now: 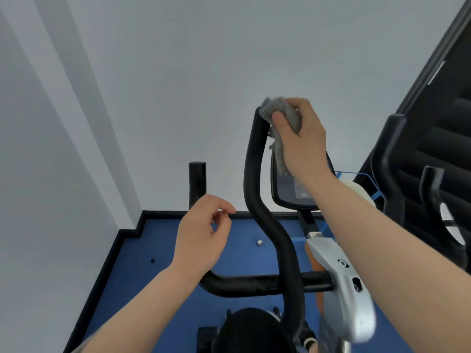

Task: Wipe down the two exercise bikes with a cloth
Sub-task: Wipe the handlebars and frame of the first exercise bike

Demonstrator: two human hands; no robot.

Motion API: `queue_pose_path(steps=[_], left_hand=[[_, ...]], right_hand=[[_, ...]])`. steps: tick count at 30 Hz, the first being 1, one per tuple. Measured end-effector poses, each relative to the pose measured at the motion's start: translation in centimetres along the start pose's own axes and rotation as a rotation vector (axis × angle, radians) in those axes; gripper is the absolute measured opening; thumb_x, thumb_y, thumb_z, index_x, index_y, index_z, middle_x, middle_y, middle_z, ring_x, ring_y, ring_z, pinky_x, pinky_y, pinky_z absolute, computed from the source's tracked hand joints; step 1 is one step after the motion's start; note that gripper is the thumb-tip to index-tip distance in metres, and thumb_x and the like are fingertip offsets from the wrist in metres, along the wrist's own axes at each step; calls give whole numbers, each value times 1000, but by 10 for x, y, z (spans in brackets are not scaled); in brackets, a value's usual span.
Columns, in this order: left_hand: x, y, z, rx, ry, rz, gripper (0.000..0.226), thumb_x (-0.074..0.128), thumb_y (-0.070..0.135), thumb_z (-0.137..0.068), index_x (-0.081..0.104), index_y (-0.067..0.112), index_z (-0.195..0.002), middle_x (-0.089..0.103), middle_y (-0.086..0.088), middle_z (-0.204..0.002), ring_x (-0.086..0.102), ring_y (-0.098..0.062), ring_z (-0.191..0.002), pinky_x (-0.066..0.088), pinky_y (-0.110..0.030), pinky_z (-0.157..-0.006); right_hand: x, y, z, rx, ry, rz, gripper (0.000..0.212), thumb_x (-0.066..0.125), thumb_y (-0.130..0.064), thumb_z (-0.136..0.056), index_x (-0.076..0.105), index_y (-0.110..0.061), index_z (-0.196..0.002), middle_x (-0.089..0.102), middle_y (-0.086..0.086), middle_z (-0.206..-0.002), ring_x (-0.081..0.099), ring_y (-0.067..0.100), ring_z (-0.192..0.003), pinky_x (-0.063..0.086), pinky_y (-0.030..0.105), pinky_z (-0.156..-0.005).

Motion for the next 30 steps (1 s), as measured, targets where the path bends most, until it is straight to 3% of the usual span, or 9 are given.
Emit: queue_pose_path(steps=[3, 6, 9, 12, 17, 22, 25, 27, 30], left_hand=[[1, -2, 0, -5, -7, -18, 31, 57, -4, -85, 65, 27, -83, 59, 16, -88, 55, -8, -76, 39, -10, -63], [0, -1, 1, -8, -8, -19, 32, 57, -5, -85, 65, 26, -83, 60, 15, -89, 56, -10, -80, 40, -11, -64], [2, -1, 1, -9, -12, -23, 32, 58, -5, -85, 65, 25, -82, 60, 14, -89, 56, -10, -79, 39, -11, -65], [2, -1, 1, -11, -17, -44, 31, 58, -5, -85, 65, 25, -82, 60, 14, -90, 57, -11, -79, 40, -11, -65], [3, -1, 1, -24, -19, -59, 30, 57, -3, -85, 65, 26, -82, 60, 16, -90, 56, -11, -79, 39, -11, -65], [3, -2, 1, -12, -17, -69, 29, 58, -2, -86, 65, 25, -83, 60, 16, -90, 57, -13, -77, 41, -14, -66], [2, -1, 1, -11, -17, -68, 29, 58, -2, -86, 65, 26, -84, 60, 16, -91, 57, -13, -78, 41, -14, -65], [3, 0, 1, -14, -14, -67, 29, 58, -1, -86, 65, 27, -84, 59, 17, -91, 56, -11, -76, 41, -13, -65], [4, -1, 1, -9, -10, -76, 28, 57, 0, -86, 64, 27, -84, 59, 17, -91, 55, -11, -74, 39, -12, -64]], right_hand=[[12, -7, -10, -9, 15, 54, 24, 55, -28, -95, 60, -23, -118, 58, 5, -112, 53, 9, -100, 38, 7, -86], [24, 20, 24, 124, 21, 53, 6, 54, -27, -97, 58, -24, -94, 61, 7, -99, 57, 17, -90, 43, 23, -80], [22, 44, 46, 263, -79, 1, 21, 56, -25, -95, 57, -19, -75, 62, 8, -80, 57, 15, -71, 48, 34, -68], [14, 32, 22, 222, 52, -102, 22, 53, -15, -95, 57, -9, -74, 58, 21, -80, 50, 17, -71, 48, 37, -68], [24, 37, 61, 235, -51, -99, 19, 54, -15, -95, 61, -28, -82, 57, -12, -61, 51, 1, -56, 46, 17, -53], [12, 28, 30, 246, 68, -247, 21, 54, -19, -95, 65, -33, -84, 63, 4, -75, 59, 22, -71, 51, 43, -71], [28, 23, 37, 188, 42, -151, 24, 51, -16, -97, 65, -22, -116, 69, 0, -98, 63, 7, -90, 49, 22, -83], [26, 34, 50, 192, -34, -15, 16, 53, -16, -97, 66, -24, -94, 63, -5, -77, 55, -4, -70, 41, 7, -65], [15, 41, 44, 250, -56, 43, 15, 55, -19, -95, 64, -13, -85, 64, 4, -72, 56, 7, -66, 42, 11, -54]])
Point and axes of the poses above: each hand's wrist, its own z-axis away from the middle knuckle, its own x-axis out of the palm, y = z × x, the point moved 6 cm from there along -z, towards the middle knuckle
